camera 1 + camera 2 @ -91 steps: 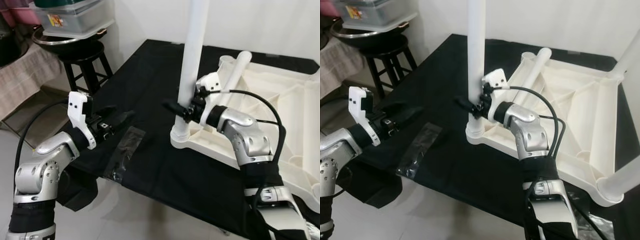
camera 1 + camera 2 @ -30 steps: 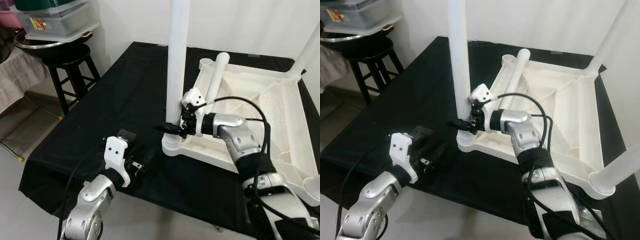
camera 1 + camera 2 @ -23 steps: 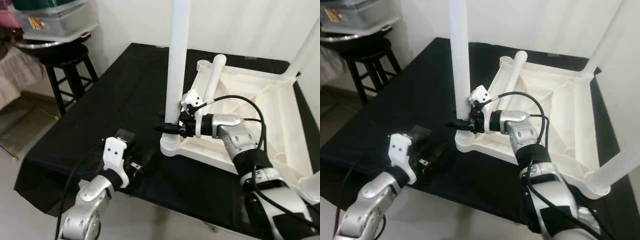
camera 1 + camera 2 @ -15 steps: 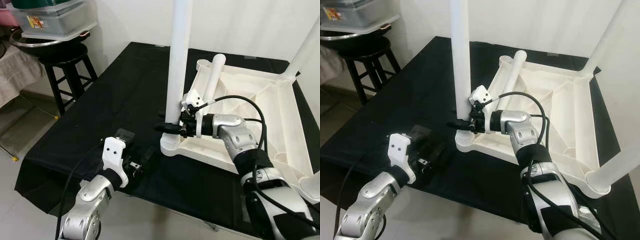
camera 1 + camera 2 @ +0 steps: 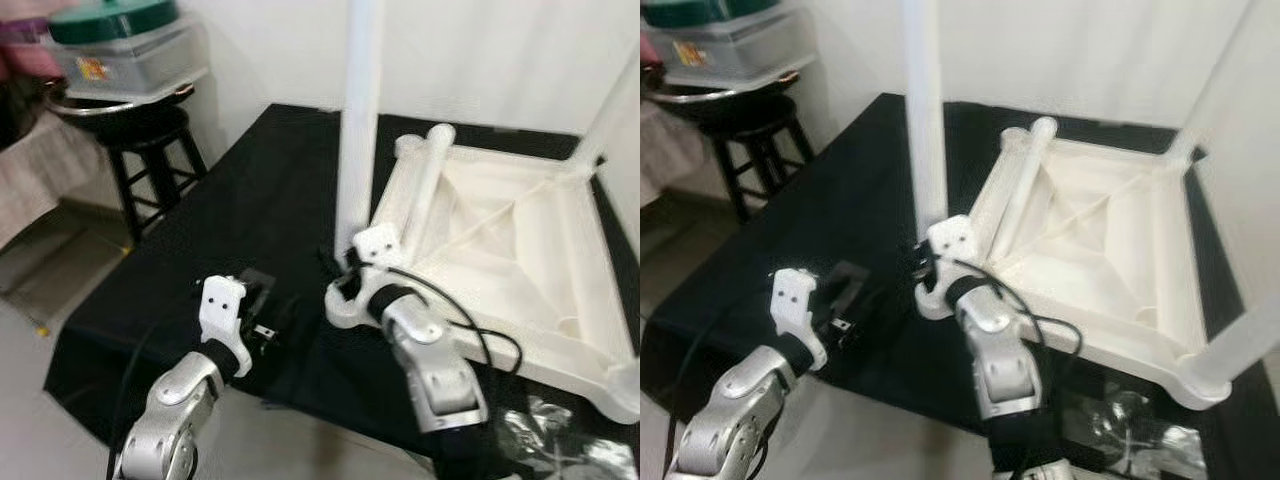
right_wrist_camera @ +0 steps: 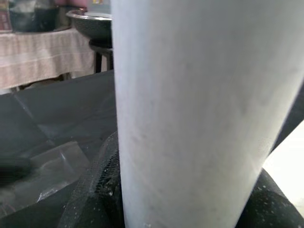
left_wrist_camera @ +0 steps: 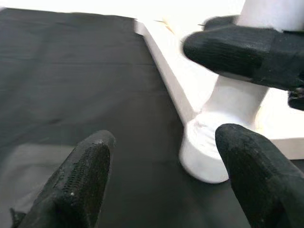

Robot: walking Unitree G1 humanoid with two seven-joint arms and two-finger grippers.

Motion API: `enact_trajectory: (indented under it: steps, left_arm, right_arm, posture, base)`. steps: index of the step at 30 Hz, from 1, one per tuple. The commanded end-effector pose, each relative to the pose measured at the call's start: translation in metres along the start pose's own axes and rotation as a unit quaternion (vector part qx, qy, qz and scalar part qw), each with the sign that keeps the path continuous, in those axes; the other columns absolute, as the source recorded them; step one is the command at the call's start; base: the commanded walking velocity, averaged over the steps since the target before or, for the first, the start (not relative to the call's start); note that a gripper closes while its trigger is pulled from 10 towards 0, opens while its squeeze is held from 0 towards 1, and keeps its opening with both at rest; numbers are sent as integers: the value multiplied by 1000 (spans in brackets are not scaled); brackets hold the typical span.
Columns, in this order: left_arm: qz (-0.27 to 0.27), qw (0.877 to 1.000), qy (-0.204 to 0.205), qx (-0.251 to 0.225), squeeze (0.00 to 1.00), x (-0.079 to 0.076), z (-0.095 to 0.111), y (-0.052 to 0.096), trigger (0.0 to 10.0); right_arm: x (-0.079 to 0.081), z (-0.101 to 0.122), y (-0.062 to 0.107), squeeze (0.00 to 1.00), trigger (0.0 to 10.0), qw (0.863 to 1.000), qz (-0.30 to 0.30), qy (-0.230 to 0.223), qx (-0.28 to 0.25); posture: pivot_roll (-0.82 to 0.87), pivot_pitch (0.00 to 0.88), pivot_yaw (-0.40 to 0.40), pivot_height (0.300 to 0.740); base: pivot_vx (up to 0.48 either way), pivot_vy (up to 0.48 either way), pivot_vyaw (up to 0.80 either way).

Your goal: Building children table

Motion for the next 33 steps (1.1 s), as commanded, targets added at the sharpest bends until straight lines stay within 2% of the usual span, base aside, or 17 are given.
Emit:
enact_trajectory:
  steps: [1,2,3,4,5,6,7,13,15,16,19,20,29,30,31,32,33]
  left_arm:
    - [5,1000,-10,20,0,3,-7,-1,10000]
    - [5,1000,-10,20,0,3,-7,-1,10000]
    - [13,1000,-8,24,0,7,-9,0,10000]
    - [13,1000,-8,24,0,7,-9,0,10000]
    - [19,999,-6,29,0,11,-12,2,10000]
    - [19,999,-6,29,0,11,-12,2,10000]
    - [16,999,-9,31,0,10,-12,1,10000]
    - [1,999,-11,39,0,4,-16,-4,10000]
    - [1,999,-10,41,0,5,-17,-4,10000]
    - [3,999,-6,43,0,6,-19,-2,10000]
    - [6,999,-4,42,0,7,-19,-1,10000]
    - [3,999,-6,38,0,3,-20,-2,10000]
    - [-4,999,-5,42,0,0,-23,-2,10000]
    - [0,999,-3,41,0,1,-24,-1,10000]
    - [0,999,-3,41,0,1,-24,-1,10000]
    - [1,999,-2,41,0,1,-23,0,10000]
    - [1,999,-2,41,0,1,-23,0,10000]
  right_arm:
    - [3,-58,4,0,2157,993,18,-8,118]
    - [3,-58,4,0,2157,993,18,-8,118]
    - [3,-57,6,0,10000,993,7,-26,114]
    - [3,-57,6,0,10000,993,7,-26,114]
    - [3,-51,10,365,10000,992,2,-75,98]
    - [3,-51,10,365,10000,992,2,-75,98]
    - [4,-46,11,1000,10000,990,15,-103,94]
    - [3,-16,5,1000,10000,982,160,-68,70]
    - [1,-11,5,894,10000,978,191,-52,67]
    - [-3,-5,6,0,10000,966,247,-17,70]
    - [-7,0,8,0,10000,956,284,4,71]
    - [-20,12,4,0,10000,943,325,12,64]
    - [-40,26,-10,0,10000,934,349,-23,66]
    - [-40,27,-10,0,2157,930,359,-28,68]
    - [-40,27,-10,0,2157,930,359,-28,68]
    - [-40,28,-10,0,0,926,370,-32,70]
    - [-40,28,-10,0,0,926,370,-32,70]
  posture:
    - [24,158,-3,740]
    - [24,158,-3,740]
    - [30,155,-2,740]
    - [30,155,-2,740]
    - [39,150,-2,740]
    - [39,150,-2,740]
    - [52,143,-1,740]
    - [53,123,-1,740]
    - [54,123,-2,740]
    - [67,117,-12,740]
    - [71,116,-14,740]
    - [88,104,-28,740]
    - [114,98,-43,740]
    - [114,98,-43,740]
    - [114,98,-43,740]
    - [118,100,-47,740]
    - [118,100,-47,740]
  base:
    - [0,0,0]
    - [0,0,0]
    - [0,0,0]
    - [0,0,0]
    - [0,0,0]
    - [0,0,0]
    - [0,0,0]
    - [0,0,0]
    - [0,0,0]
    - [0,0,0]
    - [0,0,0]
    - [0,0,0]
    - [0,0,0]
    - [0,0,0]
    - [0,0,0]
    - [0,0,0]
    - [0,0,0]
Point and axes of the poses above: a point about 5 cm out from each wrist's last joint towards the gripper, its own y axis pointing back from the gripper into the wrist, its own z axis along the axis of the wrist's last joint, x = y × z, the point moved 3 cm from there along -y, pointing out of the wrist towards the gripper, and after that the axes turned 7 degrees about -y, right-handed, at the moved point
